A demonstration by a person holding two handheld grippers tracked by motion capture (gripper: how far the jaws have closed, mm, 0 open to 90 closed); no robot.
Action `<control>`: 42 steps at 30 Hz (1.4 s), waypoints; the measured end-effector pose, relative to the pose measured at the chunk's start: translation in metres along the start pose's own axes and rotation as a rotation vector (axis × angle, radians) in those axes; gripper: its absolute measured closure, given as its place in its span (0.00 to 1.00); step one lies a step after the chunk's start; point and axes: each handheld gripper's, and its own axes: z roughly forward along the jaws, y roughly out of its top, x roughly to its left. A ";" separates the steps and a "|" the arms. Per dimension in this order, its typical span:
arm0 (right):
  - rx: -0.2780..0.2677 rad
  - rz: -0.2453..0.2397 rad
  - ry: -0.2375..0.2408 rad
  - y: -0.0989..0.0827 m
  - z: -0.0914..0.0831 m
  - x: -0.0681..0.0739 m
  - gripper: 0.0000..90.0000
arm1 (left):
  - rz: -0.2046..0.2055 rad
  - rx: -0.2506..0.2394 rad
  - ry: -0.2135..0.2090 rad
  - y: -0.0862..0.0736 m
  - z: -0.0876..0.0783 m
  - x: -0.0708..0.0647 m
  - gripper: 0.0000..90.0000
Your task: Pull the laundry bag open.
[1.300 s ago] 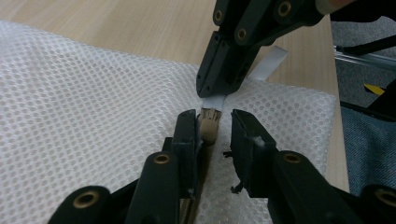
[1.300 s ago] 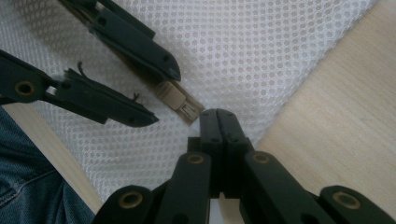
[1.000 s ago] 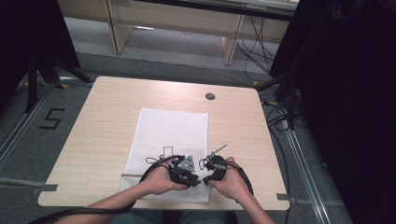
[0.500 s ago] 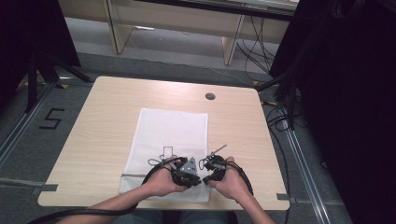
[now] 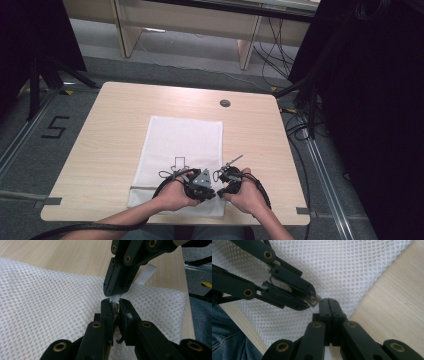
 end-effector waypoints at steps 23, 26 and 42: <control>0.013 0.017 -0.005 0.001 0.000 0.001 1.00 | 0.014 0.005 -0.003 0.001 -0.010 0.000 0.91; 0.012 0.017 -0.007 0.001 0.000 0.001 1.00 | 0.008 0.001 -0.002 0.000 -0.012 0.000 0.91; 0.022 0.032 0.011 0.001 -0.001 0.001 1.00 | 0.002 -0.001 -0.003 -0.001 -0.018 0.002 0.91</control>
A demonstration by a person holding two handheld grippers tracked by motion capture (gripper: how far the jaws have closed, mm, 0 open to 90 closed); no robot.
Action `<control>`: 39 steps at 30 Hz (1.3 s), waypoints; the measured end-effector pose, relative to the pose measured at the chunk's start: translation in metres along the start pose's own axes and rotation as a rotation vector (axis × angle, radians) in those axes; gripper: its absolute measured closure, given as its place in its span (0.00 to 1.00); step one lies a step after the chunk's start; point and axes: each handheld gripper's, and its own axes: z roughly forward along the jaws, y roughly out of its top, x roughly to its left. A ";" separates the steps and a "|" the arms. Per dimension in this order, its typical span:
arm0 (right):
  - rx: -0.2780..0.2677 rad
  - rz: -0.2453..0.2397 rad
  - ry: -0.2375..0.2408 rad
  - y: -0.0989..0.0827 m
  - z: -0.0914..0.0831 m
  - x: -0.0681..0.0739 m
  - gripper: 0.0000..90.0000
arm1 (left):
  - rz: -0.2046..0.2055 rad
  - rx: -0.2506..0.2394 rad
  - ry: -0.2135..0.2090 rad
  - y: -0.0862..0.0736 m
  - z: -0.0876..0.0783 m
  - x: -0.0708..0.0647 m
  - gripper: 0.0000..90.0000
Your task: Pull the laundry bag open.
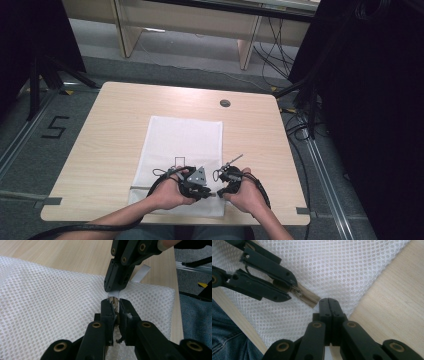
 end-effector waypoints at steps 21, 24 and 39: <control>-0.020 -0.002 0.005 -0.001 0.001 -0.003 1.00 | 0.000 -0.009 -0.012 0.000 -0.005 0.002 0.91; -0.020 -0.003 0.001 -0.001 0.001 -0.002 1.00 | 0.002 -0.008 -0.013 0.000 -0.006 0.003 0.91; -0.020 -0.001 0.000 -0.001 0.001 -0.002 1.00 | 0.001 -0.006 -0.009 0.000 -0.010 0.002 0.91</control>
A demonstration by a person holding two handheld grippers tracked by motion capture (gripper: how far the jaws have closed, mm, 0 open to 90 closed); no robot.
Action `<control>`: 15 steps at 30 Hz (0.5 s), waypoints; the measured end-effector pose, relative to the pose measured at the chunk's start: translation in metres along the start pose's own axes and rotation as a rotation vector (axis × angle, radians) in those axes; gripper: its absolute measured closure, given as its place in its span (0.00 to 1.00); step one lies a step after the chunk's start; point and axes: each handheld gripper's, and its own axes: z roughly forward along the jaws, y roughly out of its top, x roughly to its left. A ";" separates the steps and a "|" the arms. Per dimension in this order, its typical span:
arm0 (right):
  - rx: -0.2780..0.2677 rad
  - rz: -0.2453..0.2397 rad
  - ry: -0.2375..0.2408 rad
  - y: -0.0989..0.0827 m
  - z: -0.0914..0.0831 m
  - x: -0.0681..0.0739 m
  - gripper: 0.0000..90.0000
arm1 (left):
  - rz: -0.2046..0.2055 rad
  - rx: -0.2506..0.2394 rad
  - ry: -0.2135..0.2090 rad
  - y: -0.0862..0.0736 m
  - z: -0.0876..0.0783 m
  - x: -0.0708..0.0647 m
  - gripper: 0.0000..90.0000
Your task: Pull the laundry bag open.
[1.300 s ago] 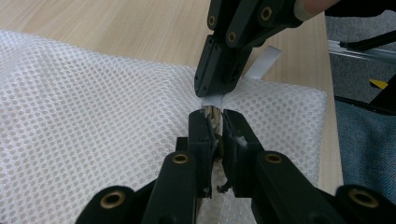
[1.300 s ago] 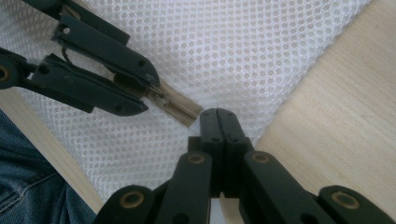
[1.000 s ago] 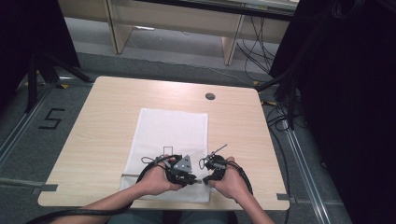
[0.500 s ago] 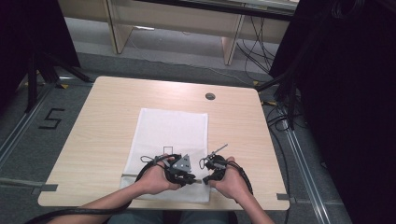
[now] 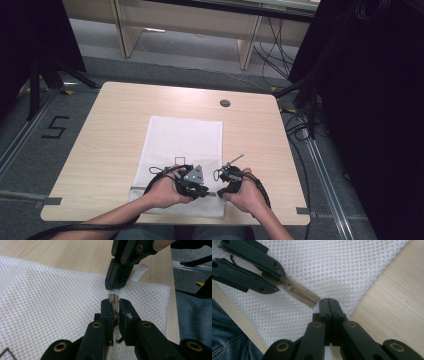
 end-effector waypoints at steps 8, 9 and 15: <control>-0.005 0.000 0.003 0.000 0.000 -0.001 1.00 | -0.007 0.002 0.004 0.000 -0.003 -0.001 0.91; -0.004 0.001 0.008 0.000 0.000 -0.001 1.00 | -0.004 0.002 0.004 0.000 -0.004 -0.001 0.91; -0.003 0.004 0.004 0.000 0.001 -0.001 1.00 | 0.008 0.004 0.001 -0.001 -0.006 0.000 0.91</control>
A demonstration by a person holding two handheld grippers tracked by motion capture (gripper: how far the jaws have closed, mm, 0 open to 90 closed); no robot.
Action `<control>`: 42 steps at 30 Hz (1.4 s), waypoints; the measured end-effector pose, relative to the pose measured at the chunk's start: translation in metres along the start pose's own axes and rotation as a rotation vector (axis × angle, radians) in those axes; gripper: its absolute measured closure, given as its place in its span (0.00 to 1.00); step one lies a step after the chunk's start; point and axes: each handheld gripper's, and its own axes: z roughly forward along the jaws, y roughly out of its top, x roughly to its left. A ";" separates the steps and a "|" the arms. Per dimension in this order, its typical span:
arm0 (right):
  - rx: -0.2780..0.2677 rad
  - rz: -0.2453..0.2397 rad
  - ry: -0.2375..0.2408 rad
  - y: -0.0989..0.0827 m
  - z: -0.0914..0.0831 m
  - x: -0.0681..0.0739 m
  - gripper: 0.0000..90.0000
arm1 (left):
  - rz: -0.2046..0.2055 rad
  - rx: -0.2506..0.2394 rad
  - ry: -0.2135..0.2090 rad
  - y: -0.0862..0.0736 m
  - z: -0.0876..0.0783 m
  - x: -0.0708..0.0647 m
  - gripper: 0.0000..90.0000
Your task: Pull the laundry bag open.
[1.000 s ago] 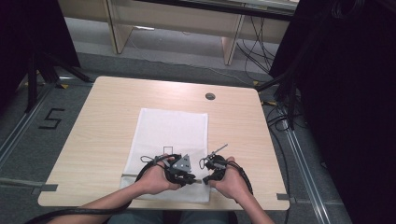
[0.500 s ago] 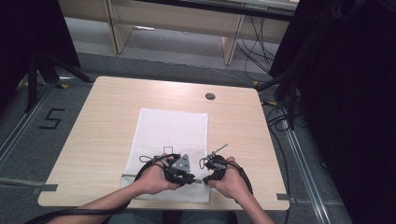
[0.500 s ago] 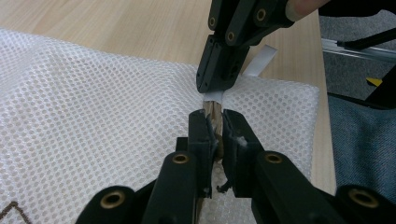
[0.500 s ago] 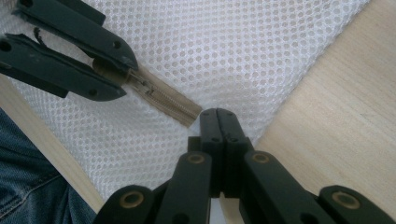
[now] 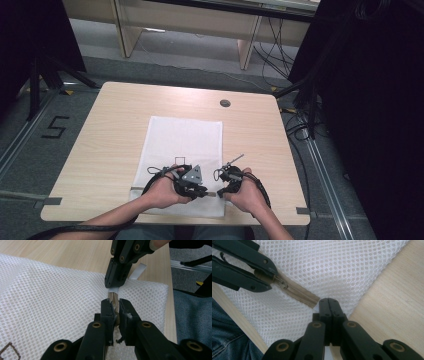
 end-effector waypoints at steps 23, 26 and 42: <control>0.004 0.004 -0.002 0.000 -0.001 0.001 1.00 | -0.013 -0.007 0.003 -0.004 -0.010 0.000 0.91; 0.003 0.002 -0.005 0.000 -0.001 0.001 1.00 | -0.013 -0.007 0.005 -0.005 -0.010 0.000 0.91; 0.001 0.002 -0.007 0.000 0.000 0.002 1.00 | -0.021 -0.006 0.004 -0.005 -0.013 0.001 0.91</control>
